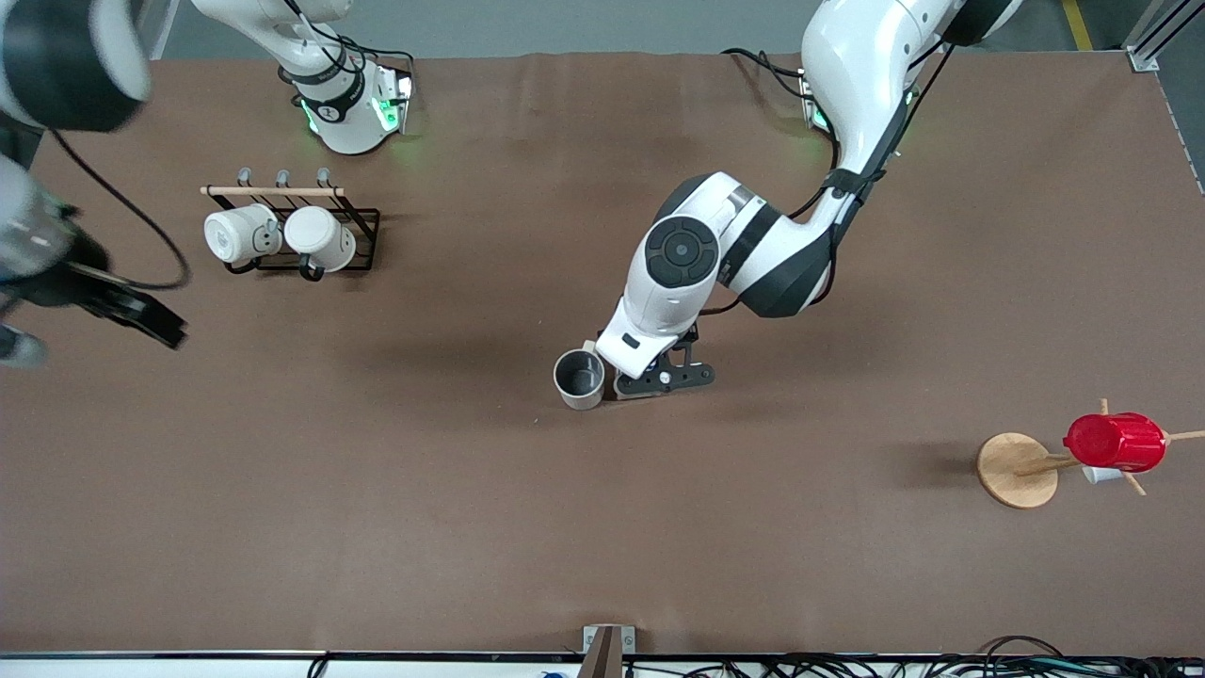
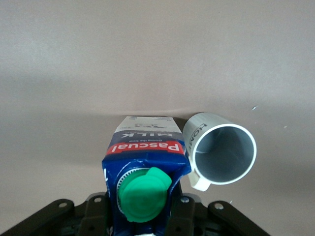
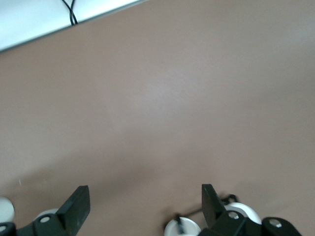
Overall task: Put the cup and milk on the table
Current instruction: 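Lower the milk carton beside the mug while the right gripper withdraws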
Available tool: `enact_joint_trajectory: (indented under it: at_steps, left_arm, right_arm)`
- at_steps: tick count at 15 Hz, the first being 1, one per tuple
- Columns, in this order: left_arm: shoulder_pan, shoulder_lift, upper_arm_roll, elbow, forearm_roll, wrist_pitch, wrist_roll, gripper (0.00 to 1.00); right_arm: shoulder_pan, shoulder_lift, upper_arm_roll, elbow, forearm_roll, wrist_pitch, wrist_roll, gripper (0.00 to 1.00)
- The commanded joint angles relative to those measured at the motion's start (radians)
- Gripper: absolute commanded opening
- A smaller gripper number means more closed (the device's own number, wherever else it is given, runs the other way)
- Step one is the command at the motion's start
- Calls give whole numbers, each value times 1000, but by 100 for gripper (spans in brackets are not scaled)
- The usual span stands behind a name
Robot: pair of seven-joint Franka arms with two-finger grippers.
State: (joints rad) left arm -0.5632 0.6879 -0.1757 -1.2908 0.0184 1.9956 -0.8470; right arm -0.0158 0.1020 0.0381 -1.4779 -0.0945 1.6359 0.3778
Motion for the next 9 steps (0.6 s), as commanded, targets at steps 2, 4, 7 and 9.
enact_joint_trajectory:
  at_steps: [2,4,7,9]
  left_arm:
    - [-18,30,13,38,25,25,-38,45]
    - [-17,36,12,38,25,44,-38,53]
    - [-14,36,12,37,22,45,-41,100]
    - [-11,27,10,38,22,45,-43,100]
  right_arm:
    - [-1,-108,-134,-39,67,-89,-267,100]
    - [-59,-107,-112,-13,71,-134,-321,100]
    - [-67,-100,-53,-10,62,-127,-307,100]
    - [-64,-100,-52,-10,70,-128,-306,100]
